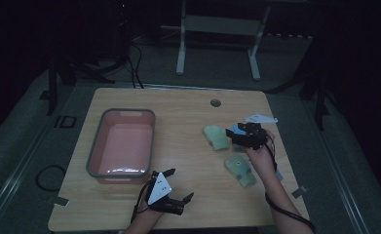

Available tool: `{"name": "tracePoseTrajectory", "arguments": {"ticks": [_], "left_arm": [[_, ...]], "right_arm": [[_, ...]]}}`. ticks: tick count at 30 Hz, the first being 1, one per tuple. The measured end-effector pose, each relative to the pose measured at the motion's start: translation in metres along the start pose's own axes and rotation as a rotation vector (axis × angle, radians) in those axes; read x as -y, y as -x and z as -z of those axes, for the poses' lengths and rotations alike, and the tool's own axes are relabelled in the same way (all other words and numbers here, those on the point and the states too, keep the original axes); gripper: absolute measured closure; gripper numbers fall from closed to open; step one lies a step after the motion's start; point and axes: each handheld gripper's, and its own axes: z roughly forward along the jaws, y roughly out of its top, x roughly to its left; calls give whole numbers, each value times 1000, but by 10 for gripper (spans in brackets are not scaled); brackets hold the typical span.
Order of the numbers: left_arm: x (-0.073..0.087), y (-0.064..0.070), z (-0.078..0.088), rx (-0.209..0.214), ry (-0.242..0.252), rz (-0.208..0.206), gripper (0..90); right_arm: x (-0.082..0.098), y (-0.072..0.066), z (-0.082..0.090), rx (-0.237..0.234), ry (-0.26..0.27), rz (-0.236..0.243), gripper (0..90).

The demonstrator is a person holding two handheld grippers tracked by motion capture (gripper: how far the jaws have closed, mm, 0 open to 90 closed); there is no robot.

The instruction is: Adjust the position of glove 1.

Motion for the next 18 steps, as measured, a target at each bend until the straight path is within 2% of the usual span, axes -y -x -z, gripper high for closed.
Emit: {"name": "tracePoseTrajectory", "arguments": {"ticks": [1, 2, 3, 5, 7, 9, 11, 13, 15, 18], "left_arm": [[0, 0, 0, 0, 0, 0, 12], [0, 0, 0, 5, 0, 0, 12], [0, 0, 0, 5, 0, 0, 12], [0, 0, 0, 8, 1, 2, 12], [0, -1, 0, 9, 2, 5, 12], [0, 0, 0, 8, 2, 3, 12], [0, 0, 0, 7, 3, 0, 12], [0, 0, 0, 7, 1, -1, 12], [0, 0, 1, 8, 2, 3, 11], [0, 0, 1, 11, 4, 4, 11]], "right_arm": [[0, 0, 0, 0, 0, 0, 402], [4, -1, -11, -5, -21, 16, 420], [4, -1, -11, -5, -21, 16, 420], [7, -1, -21, -33, -43, 20, 441], [9, -3, -33, -29, -73, 57, 500], [10, -3, -41, -37, -89, 78, 511], [10, -5, -50, -35, -134, 113, 529], [11, -6, -59, -24, -145, 143, 544], [10, -5, -66, -32, -163, 125, 593], [9, -4, -76, -49, -178, 100, 590]]}}
